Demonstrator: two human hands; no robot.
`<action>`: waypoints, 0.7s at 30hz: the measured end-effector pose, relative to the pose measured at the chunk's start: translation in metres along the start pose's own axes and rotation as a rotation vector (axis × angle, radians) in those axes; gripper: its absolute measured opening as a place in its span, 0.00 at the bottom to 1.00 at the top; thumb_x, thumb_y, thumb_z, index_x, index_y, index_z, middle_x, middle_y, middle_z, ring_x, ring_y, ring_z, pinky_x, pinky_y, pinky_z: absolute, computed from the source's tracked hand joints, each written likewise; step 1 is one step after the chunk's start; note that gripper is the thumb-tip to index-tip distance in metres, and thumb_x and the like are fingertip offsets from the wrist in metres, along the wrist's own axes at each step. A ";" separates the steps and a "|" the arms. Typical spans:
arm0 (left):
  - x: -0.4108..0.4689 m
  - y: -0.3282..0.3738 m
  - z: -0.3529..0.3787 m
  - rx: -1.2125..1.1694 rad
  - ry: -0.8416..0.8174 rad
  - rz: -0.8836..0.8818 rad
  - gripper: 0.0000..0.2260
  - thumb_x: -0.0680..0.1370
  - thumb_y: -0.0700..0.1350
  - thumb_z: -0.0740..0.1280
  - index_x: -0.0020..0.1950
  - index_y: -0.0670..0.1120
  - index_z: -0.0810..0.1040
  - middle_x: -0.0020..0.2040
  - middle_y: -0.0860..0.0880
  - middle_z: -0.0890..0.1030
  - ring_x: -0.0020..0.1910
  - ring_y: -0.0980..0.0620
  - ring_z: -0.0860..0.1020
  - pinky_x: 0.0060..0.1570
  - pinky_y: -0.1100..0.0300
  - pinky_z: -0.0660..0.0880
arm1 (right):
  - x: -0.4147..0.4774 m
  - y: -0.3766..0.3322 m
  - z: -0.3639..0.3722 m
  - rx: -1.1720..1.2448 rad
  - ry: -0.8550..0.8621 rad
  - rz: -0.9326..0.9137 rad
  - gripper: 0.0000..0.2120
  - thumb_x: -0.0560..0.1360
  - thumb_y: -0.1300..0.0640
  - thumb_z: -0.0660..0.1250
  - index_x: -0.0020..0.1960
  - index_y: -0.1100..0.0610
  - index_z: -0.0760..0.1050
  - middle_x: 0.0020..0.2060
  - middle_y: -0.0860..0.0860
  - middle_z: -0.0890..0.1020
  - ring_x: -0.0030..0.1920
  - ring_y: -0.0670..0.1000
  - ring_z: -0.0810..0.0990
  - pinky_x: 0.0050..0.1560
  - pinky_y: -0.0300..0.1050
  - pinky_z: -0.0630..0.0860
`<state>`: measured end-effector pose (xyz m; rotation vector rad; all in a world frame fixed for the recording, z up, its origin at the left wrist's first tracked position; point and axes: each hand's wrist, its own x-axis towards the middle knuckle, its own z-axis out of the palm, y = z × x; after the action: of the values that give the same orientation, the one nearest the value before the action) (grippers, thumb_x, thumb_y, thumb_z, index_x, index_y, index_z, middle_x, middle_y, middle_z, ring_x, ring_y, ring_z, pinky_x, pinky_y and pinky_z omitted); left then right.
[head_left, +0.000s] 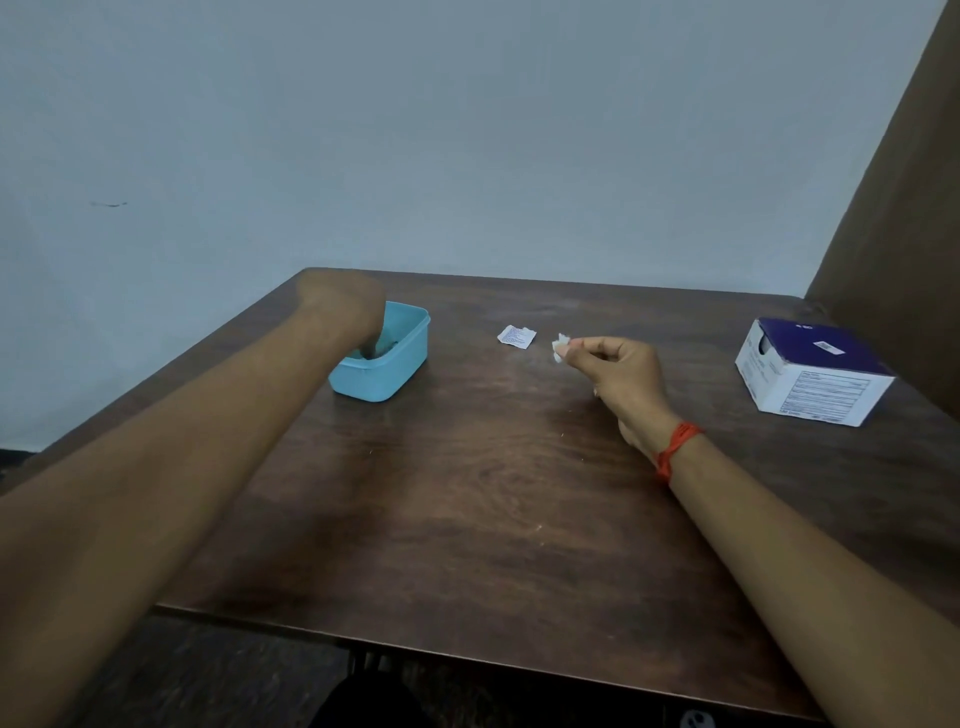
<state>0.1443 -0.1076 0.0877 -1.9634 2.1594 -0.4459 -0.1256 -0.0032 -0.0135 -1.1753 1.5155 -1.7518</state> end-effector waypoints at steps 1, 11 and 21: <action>0.000 0.001 0.003 0.006 0.014 0.005 0.13 0.72 0.53 0.76 0.37 0.49 0.74 0.37 0.52 0.78 0.35 0.53 0.76 0.29 0.60 0.65 | 0.000 0.000 0.000 -0.002 -0.001 -0.002 0.04 0.70 0.56 0.80 0.40 0.55 0.86 0.32 0.41 0.85 0.30 0.35 0.78 0.29 0.26 0.68; 0.007 0.014 0.013 -0.143 -0.030 0.079 0.08 0.74 0.35 0.64 0.38 0.45 0.70 0.37 0.48 0.76 0.33 0.50 0.74 0.29 0.58 0.67 | 0.001 0.002 0.001 -0.012 -0.012 -0.009 0.04 0.70 0.56 0.79 0.39 0.54 0.86 0.33 0.40 0.85 0.33 0.34 0.79 0.30 0.25 0.68; 0.014 0.010 0.013 -0.271 -0.239 0.078 0.08 0.79 0.40 0.64 0.40 0.40 0.75 0.35 0.46 0.76 0.34 0.48 0.74 0.35 0.58 0.72 | 0.001 0.001 0.000 -0.003 -0.014 0.002 0.04 0.70 0.56 0.80 0.39 0.55 0.86 0.34 0.41 0.86 0.34 0.34 0.80 0.29 0.26 0.69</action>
<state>0.1377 -0.1223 0.0733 -1.9349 2.2238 0.0976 -0.1263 -0.0042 -0.0147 -1.1852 1.5110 -1.7368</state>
